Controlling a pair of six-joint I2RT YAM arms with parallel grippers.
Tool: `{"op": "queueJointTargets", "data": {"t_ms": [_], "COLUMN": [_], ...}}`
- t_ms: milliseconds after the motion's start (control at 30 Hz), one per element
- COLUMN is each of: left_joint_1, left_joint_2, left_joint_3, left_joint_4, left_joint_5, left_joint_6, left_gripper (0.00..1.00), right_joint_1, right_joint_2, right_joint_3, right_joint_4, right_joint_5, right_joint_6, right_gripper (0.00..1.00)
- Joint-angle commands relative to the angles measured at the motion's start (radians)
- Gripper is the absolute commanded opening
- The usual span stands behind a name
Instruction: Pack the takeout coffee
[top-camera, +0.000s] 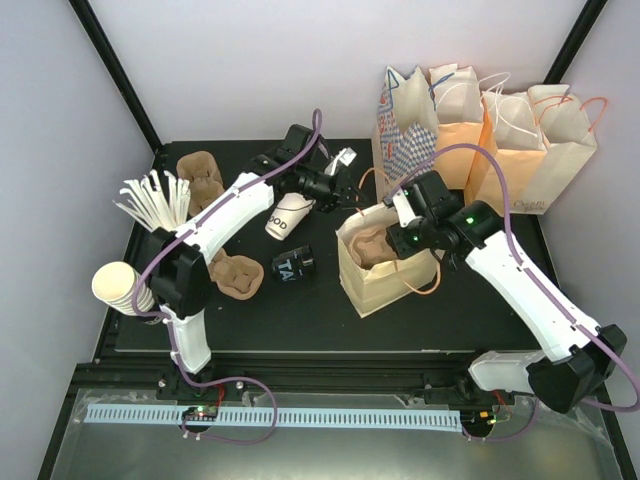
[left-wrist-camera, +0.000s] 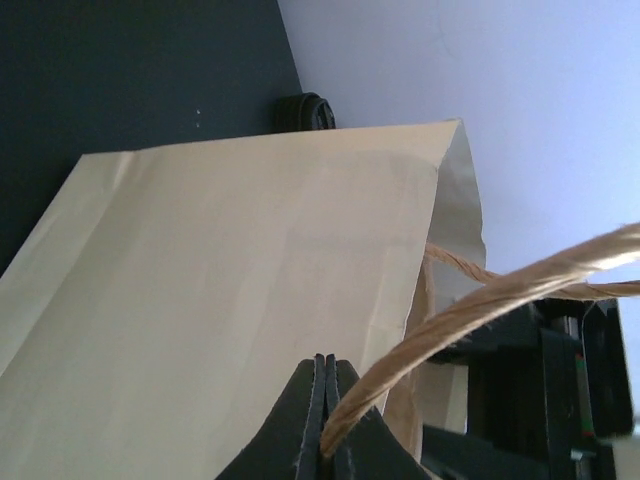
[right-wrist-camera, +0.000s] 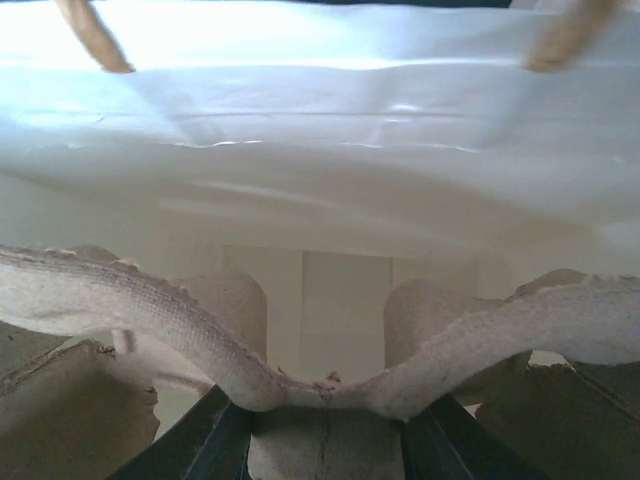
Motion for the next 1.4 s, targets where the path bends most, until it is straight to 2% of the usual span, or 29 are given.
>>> {"op": "queueJointTargets", "data": {"t_ms": [0,133,400,900,1200,1367], "left_joint_1": [-0.010,-0.013,-0.034,-0.039,-0.017,0.000], "left_joint_2": [0.016,0.016,0.013,-0.024,-0.065,-0.073], "left_joint_3": [0.039,0.042,0.046,0.010,-0.052,-0.028], "left_joint_4": [0.061,0.086,0.098,0.136,0.218,0.236], "left_joint_5": [0.023,0.021,0.024,-0.062,-0.099,-0.097], "left_joint_6": [-0.059,-0.079,-0.093,-0.132,-0.179,-0.185], "left_gripper": [0.02,0.01,0.01,0.01,0.02,0.02], "right_joint_1": [0.029,0.031,0.031,0.031,0.031,0.031], "right_joint_2": [0.055,0.103,0.173,0.144,0.139,0.155], "right_joint_3": [0.039,0.083,0.126,-0.013,-0.042,-0.017], "right_joint_4": [-0.036,-0.105,-0.208,-0.172,-0.167,-0.183], "right_joint_5": [-0.014,0.004,0.014,-0.044,-0.044,-0.044], "right_joint_6": [-0.081,-0.071,-0.029,0.086,0.083,0.091], "right_gripper": [0.34,0.31,0.30,0.28,0.29,0.27]}}
